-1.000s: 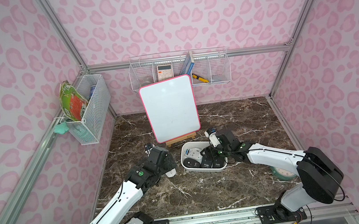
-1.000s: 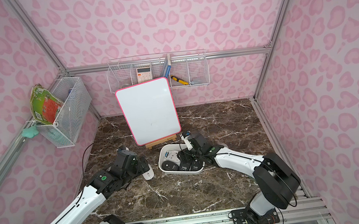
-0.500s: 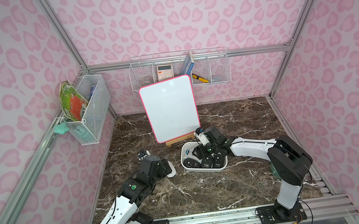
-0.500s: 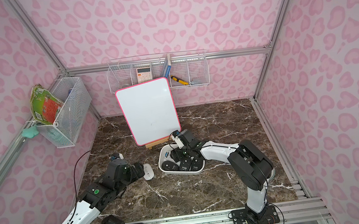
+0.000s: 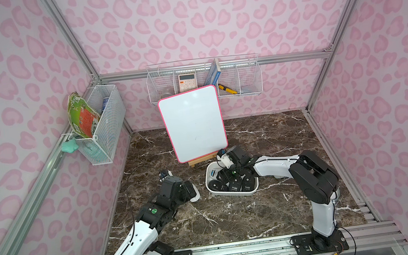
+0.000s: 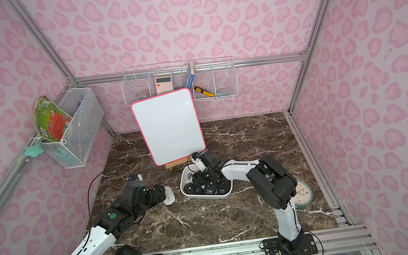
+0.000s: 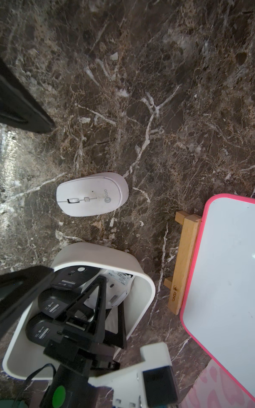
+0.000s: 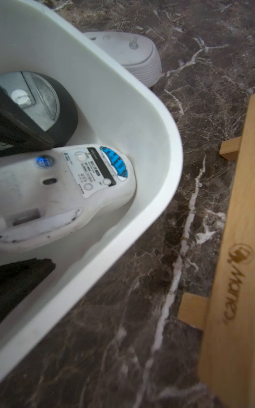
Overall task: Take out the mouse from the storage box
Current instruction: Pick up the mouse from the storage box.
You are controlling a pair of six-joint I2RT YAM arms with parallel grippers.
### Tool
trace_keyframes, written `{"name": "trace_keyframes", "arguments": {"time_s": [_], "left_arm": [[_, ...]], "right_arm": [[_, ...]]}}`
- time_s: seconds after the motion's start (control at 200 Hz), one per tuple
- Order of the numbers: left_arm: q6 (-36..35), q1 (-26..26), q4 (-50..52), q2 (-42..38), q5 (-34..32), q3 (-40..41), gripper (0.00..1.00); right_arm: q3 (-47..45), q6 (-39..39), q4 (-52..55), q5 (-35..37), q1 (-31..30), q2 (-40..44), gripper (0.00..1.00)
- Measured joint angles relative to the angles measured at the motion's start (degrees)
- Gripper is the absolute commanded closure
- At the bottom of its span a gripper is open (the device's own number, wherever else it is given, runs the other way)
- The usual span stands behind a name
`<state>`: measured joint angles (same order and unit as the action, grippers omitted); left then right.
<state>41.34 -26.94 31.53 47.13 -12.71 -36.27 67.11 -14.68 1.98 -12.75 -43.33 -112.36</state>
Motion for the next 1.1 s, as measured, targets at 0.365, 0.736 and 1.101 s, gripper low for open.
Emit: {"name": "trace_keyframes", "arguments": {"time_s": [0.365,0.736,1.101], "left_arm": [[-0.2,0.3,-0.4,0.6,0.0,0.1,0.01],[-0.2,0.4,-0.4,0.8,-0.1,0.1,0.01],[0.0,0.4,-0.3,0.5,-0.2,-0.1,0.01]], "right_arm": [[0.8,1.2,-2.3,-1.1,0.0,-1.7,0.50],[0.7,1.4,-2.8,3.2,-1.7,-0.5,0.70],[-0.4,1.4,0.1,8.7,-3.2,2.5,0.78]]}}
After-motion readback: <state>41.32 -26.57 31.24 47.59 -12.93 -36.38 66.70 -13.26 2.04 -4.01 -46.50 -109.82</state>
